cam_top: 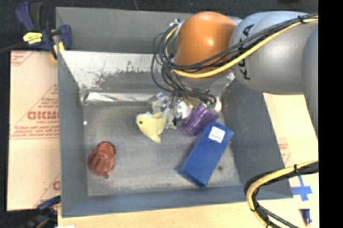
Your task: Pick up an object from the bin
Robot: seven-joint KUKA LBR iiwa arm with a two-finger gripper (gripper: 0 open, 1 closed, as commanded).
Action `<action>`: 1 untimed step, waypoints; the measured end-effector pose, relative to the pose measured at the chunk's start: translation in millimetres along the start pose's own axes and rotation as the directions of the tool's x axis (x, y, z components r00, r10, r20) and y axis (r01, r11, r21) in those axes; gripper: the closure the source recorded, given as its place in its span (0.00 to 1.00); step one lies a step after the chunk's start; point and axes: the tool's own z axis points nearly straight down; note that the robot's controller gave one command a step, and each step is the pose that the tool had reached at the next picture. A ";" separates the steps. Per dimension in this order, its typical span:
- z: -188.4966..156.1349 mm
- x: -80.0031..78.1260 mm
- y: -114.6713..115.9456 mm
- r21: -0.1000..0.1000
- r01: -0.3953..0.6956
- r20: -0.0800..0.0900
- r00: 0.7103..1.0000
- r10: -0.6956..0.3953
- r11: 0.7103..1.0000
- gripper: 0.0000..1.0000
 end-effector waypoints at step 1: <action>-20.7 0.2 -0.1 0.000 -0.001 -0.001 1.000 0.001 1.000 1.00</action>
Offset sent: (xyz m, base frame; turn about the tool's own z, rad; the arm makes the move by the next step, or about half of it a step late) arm -0.0001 -0.0002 0.0475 0.0006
